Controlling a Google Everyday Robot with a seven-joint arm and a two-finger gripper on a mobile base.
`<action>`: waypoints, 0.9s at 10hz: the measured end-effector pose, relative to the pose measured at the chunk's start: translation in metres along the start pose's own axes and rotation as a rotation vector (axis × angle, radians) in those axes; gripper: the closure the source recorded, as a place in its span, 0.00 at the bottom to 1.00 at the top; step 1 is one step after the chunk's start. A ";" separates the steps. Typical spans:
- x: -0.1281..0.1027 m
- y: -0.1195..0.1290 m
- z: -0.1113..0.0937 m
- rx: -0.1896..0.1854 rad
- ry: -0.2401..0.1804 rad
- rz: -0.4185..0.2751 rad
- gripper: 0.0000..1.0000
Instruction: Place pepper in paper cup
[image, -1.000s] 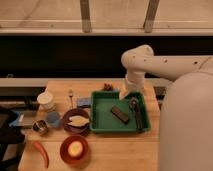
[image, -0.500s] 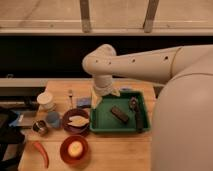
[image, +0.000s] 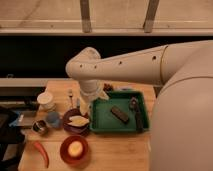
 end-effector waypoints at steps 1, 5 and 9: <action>-0.001 0.002 0.000 -0.001 0.000 -0.003 0.20; -0.008 0.034 0.011 0.002 0.029 -0.105 0.20; -0.023 0.130 0.025 0.003 0.070 -0.306 0.20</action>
